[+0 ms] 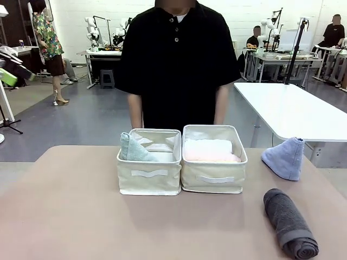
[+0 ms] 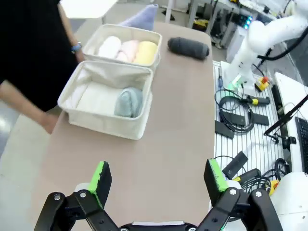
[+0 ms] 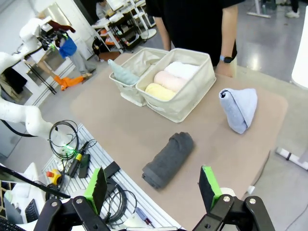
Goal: Sort the towels based on their folding style.
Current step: Pick up another triangle-folded towel from the table and place it in the left Fabric basket.
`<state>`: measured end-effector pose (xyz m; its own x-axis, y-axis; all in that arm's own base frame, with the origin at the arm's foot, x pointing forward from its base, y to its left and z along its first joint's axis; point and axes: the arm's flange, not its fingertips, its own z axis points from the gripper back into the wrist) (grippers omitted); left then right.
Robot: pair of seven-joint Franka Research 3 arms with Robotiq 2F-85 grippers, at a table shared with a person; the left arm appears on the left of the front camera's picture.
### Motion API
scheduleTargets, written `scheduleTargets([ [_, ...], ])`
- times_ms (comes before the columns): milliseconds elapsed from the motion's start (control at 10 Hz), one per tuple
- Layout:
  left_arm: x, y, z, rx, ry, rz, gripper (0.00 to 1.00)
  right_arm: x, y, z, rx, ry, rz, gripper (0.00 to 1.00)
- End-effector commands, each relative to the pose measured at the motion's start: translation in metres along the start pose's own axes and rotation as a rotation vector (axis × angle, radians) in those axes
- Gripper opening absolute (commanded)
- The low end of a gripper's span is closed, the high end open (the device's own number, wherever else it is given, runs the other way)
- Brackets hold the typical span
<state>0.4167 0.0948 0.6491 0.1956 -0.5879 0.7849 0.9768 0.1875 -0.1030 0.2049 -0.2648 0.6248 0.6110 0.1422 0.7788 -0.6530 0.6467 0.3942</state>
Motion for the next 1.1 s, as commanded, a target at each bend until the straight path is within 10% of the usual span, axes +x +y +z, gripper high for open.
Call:
scheduleTargets([
  [0, -0.019, 0.02, 0.03, 0.062, -0.004, -0.027, 1.0, 0.002, 0.0, 0.0, 0.016, -0.022, 0.017, 1.0],
  [700, -0.101, 0.038, 0.113, 0.181, -0.269, -0.068, 1.0, 0.002, 0.0, 0.0, 0.016, -0.022, 0.017, 1.0],
  [800, -0.093, 0.03, 0.109, 0.206, -0.191, -0.072, 1.0, 0.0, 0.0, 0.0, 0.001, 0.001, 0.0, 1.0],
  [1000, -0.093, 0.03, 0.109, 0.206, -0.191, -0.072, 1.0, 0.009, 0.051, -0.055, -0.184, 0.398, 0.167, 1.0],
])
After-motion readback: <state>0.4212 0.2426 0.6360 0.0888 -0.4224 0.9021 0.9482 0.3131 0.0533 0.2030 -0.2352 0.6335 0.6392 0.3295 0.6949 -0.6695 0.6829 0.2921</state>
